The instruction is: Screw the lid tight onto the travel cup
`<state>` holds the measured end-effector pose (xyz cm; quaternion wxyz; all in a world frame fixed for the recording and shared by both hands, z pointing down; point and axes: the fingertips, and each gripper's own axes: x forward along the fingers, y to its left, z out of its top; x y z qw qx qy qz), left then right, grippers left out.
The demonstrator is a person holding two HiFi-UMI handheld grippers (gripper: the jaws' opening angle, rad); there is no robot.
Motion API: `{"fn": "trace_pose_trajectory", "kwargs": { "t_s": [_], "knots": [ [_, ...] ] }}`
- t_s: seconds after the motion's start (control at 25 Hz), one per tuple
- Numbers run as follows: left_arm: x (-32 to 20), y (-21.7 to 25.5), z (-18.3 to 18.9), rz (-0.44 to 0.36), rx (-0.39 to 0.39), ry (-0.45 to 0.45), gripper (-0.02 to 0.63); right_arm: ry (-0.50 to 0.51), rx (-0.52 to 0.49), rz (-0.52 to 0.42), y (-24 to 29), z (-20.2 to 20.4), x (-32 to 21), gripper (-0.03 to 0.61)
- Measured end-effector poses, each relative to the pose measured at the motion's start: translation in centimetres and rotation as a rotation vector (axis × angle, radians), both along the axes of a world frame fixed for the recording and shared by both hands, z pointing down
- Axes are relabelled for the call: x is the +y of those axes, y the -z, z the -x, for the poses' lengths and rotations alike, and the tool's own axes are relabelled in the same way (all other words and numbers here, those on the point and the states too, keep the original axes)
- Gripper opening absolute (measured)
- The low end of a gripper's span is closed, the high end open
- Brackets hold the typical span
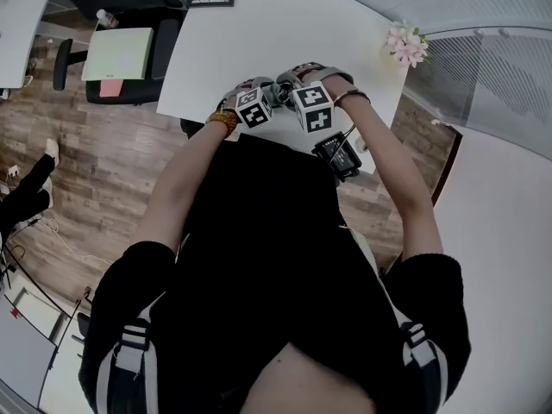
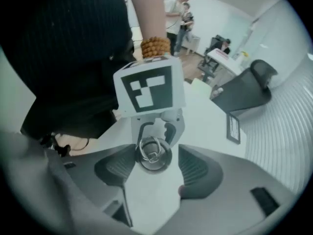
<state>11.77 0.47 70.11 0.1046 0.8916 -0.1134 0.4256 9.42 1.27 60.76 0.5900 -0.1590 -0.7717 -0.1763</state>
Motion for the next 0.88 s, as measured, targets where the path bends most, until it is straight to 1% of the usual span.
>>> {"fn": "trace_pose_trajectory", "kwargs": {
  "t_s": [0.04, 0.08, 0.16, 0.2, 0.28, 0.32, 0.4, 0.48, 0.56, 0.64, 0.68, 0.76, 0.84, 0.88],
  "knots": [
    [0.0, 0.0, 0.0, 0.0, -0.001, -0.001, 0.33, -0.089, -0.063, 0.023, 0.5, 0.1, -0.1, 0.288],
    [0.0, 0.0, -0.1, -0.001, 0.0, -0.002, 0.33, -0.195, -0.136, 0.055, 1.3, 0.3, -0.3, 0.297],
    [0.0, -0.1, 0.0, -0.005, 0.004, -0.004, 0.33, -0.425, -0.277, 0.11, 3.1, 0.8, -0.9, 0.296],
    [0.0, -0.1, 0.0, -0.007, 0.008, -0.004, 0.33, -0.542, -0.33, 0.122, 3.6, 0.9, -1.4, 0.296],
    [-0.1, -0.1, 0.1, -0.01, 0.014, -0.003, 0.33, -0.748, -0.376, 0.132, 3.6, 0.6, -2.4, 0.296],
    [0.0, -0.1, 0.2, -0.01, 0.016, -0.002, 0.33, -0.826, -0.381, 0.149, 3.1, 0.5, -2.5, 0.297],
    [-0.1, -0.2, 0.1, -0.008, 0.018, -0.001, 0.33, -0.934, -0.386, 0.199, 2.2, 0.6, -2.2, 0.298],
    [-0.1, -0.1, 0.0, -0.007, 0.018, -0.001, 0.33, -0.998, -0.379, 0.211, 1.7, 0.7, -2.1, 0.299],
    [-0.1, -0.1, 0.0, -0.006, 0.017, 0.0, 0.33, -1.017, -0.349, 0.17, 1.4, 0.4, -2.2, 0.298],
    [-0.1, -0.1, 0.0, -0.006, 0.016, 0.002, 0.33, -1.011, -0.319, 0.127, 1.2, -0.2, -2.3, 0.291],
    [-0.1, -0.2, 0.0, -0.005, 0.015, 0.002, 0.33, -1.01, -0.313, 0.123, 1.1, -0.4, -2.2, 0.292],
    [-0.1, -0.2, 0.0, -0.005, 0.014, 0.001, 0.33, -1.0, -0.311, 0.14, 1.0, -0.2, -2.1, 0.254],
    [-0.1, -0.2, 0.0, -0.004, 0.013, -0.001, 0.33, -0.959, -0.296, 0.15, 1.0, 0.0, -2.0, 0.253],
    [-0.1, -0.2, 0.0, -0.004, 0.013, -0.003, 0.33, -0.922, -0.282, 0.15, 1.0, 0.1, -1.9, 0.253]
  ]
}}
